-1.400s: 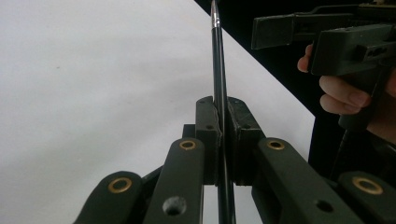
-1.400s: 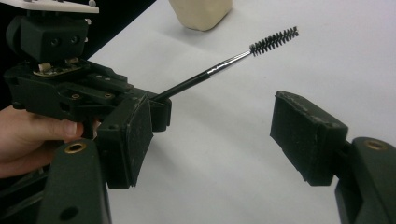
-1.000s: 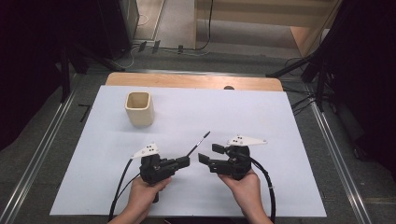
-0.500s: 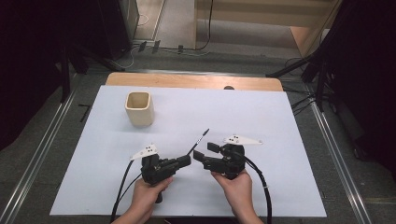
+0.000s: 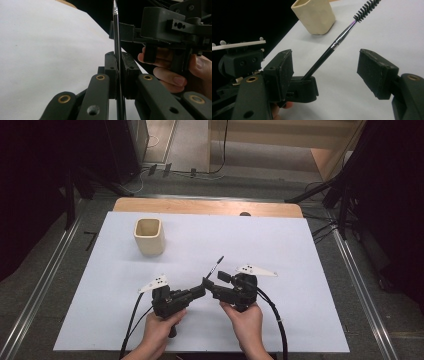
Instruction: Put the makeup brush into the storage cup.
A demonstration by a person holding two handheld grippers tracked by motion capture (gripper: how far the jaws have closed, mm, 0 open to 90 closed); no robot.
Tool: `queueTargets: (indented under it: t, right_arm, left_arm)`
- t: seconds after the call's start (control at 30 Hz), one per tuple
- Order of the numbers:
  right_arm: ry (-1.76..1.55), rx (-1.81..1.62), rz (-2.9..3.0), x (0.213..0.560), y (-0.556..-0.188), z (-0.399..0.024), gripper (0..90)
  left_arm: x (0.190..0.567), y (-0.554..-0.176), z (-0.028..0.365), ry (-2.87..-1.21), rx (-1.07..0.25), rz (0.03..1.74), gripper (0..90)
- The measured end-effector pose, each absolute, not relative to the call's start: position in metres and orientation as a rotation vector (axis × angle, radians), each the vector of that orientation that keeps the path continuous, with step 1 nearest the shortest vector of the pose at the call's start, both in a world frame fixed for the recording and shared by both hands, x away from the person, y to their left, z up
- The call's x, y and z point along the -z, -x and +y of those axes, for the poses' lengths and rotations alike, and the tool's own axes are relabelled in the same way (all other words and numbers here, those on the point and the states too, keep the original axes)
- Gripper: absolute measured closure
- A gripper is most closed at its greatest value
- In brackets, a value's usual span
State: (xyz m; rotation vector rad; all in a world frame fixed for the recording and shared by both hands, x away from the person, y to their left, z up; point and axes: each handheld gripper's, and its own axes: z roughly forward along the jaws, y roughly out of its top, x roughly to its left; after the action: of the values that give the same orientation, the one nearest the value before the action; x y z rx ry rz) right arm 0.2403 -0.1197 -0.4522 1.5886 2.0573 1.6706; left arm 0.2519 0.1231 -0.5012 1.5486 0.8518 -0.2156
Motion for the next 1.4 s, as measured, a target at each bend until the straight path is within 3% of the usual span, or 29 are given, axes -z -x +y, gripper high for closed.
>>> queueTargets:
  t: [0.33,0.67,1.07,1.4]
  right_arm:
    - [-1.649,-1.721,2.031,0.455,-0.247,-0.118,35.8]
    - [-1.700,-1.738,2.055,0.458,-0.255,-0.114,49.9]
    - [-1.789,-1.760,2.108,0.459,-0.261,-0.115,74.3]
    - [-1.848,-1.808,2.132,0.456,-0.263,-0.118,80.5]
  left_arm:
    - [0.504,-0.252,0.122,-1.551,0.235,0.848,85.0]
    - [0.504,-0.252,0.121,-1.544,0.242,0.842,85.0]
    - [0.504,-0.249,0.118,-1.543,0.260,0.827,85.0]
    - [0.505,-0.250,0.117,-1.545,0.276,0.811,84.5]
